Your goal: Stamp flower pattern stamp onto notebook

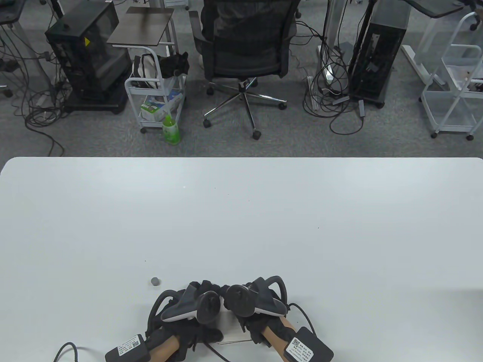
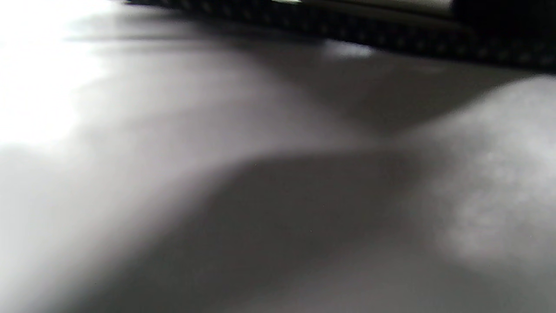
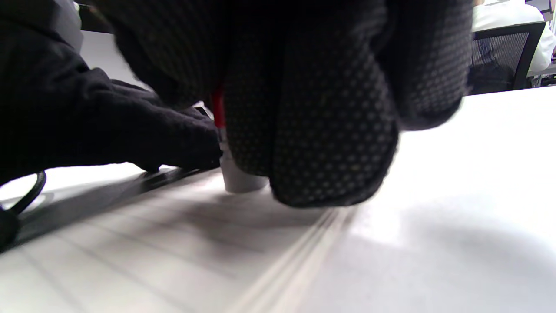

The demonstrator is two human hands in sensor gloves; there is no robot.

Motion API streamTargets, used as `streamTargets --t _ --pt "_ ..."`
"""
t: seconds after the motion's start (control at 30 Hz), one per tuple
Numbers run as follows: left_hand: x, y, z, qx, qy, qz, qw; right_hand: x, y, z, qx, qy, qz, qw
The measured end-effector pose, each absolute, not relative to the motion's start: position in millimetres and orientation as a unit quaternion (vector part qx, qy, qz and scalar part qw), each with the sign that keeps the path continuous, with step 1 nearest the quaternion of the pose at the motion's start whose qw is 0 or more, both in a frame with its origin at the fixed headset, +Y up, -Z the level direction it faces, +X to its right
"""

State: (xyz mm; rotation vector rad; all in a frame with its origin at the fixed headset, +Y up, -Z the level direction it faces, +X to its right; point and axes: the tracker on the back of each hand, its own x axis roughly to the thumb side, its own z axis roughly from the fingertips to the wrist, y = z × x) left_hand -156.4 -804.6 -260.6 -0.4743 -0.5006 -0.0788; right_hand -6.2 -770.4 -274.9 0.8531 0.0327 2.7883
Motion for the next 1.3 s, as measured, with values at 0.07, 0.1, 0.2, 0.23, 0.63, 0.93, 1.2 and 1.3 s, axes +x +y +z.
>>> streamTargets --t 0.07,0.1,0.2,0.23,0.63,0.93,1.2,1.3 --pt "-156.4 -804.6 -260.6 -0.232 -0.245 -0.039 0.94 -3.9 -769.8 -275.4 0.289 0.012 0.951 0.112" --pt "-156.4 -804.6 -260.6 -0.232 -0.245 -0.039 0.94 -3.3 -769.5 -275.5 0.288 0.011 0.951 0.113" --pt "-156.4 -804.6 -260.6 -0.232 -0.245 -0.039 0.94 0.9 -766.1 -276.2 0.286 -0.002 0.95 0.122" --pt "-156.4 -804.6 -260.6 -0.232 -0.245 -0.039 0.94 2.1 -764.8 -276.3 0.286 -0.003 0.95 0.127" --pt "-156.4 -804.6 -260.6 -0.232 -0.245 -0.039 0.94 33.4 -759.5 -286.3 0.262 0.014 0.955 0.141" --pt "-156.4 -804.6 -260.6 -0.232 -0.245 -0.039 0.94 31.6 -761.4 -285.7 0.269 0.021 0.953 0.135" --pt "-156.4 -804.6 -260.6 -0.232 -0.245 -0.039 0.94 28.8 -762.9 -284.6 0.273 0.025 0.953 0.126" --pt "-156.4 -804.6 -260.6 -0.232 -0.245 -0.039 0.94 27.6 -763.5 -284.1 0.274 0.026 0.953 0.124"
